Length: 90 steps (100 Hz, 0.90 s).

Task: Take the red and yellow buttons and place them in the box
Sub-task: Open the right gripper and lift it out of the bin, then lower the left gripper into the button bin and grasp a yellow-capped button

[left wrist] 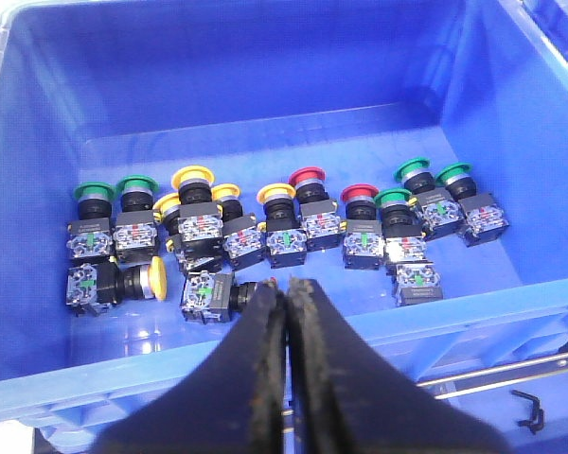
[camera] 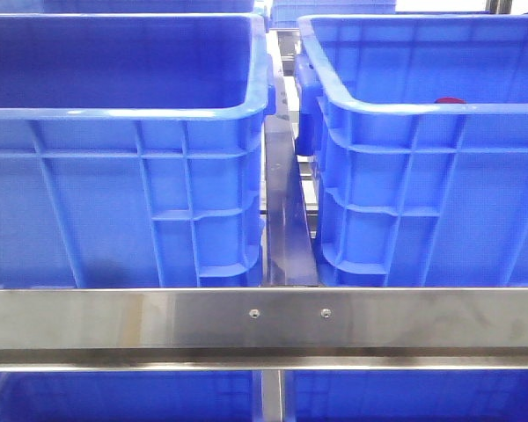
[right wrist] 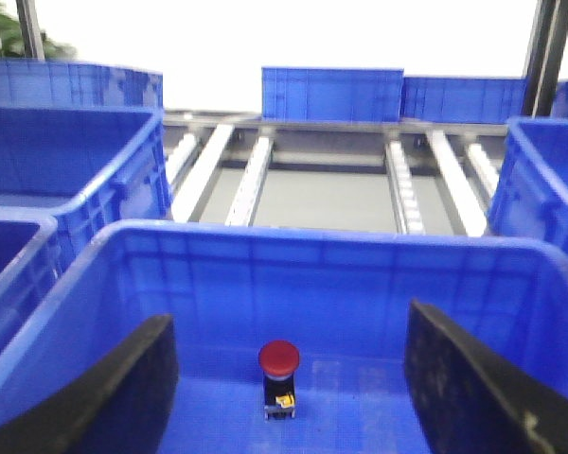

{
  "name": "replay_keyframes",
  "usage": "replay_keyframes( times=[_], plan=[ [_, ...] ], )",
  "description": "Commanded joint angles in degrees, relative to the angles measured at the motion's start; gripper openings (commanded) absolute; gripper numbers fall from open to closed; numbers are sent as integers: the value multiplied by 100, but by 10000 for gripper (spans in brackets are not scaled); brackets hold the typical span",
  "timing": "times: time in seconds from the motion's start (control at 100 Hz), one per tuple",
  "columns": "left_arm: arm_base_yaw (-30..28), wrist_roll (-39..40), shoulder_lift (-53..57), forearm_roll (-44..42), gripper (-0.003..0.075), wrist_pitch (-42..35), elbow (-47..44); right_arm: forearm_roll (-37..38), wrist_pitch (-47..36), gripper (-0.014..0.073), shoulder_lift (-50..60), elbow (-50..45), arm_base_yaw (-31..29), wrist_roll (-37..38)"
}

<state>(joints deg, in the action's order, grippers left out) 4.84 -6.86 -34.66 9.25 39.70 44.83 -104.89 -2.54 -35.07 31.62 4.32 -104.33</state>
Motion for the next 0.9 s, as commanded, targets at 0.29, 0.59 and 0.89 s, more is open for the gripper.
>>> replay_keyframes(
  times=[0.29,0.59,0.89],
  plan=[
    [-13,53,-12,105,-19,-416,156,-502,124,76,882,-297,0,7],
    [-13,53,-12,105,-6,-416,156,-502,172,-68,876,-297,0,7],
    [-13,53,-12,114,504,-429,156,-502,172,-68,876,-297,0,7]
  ],
)
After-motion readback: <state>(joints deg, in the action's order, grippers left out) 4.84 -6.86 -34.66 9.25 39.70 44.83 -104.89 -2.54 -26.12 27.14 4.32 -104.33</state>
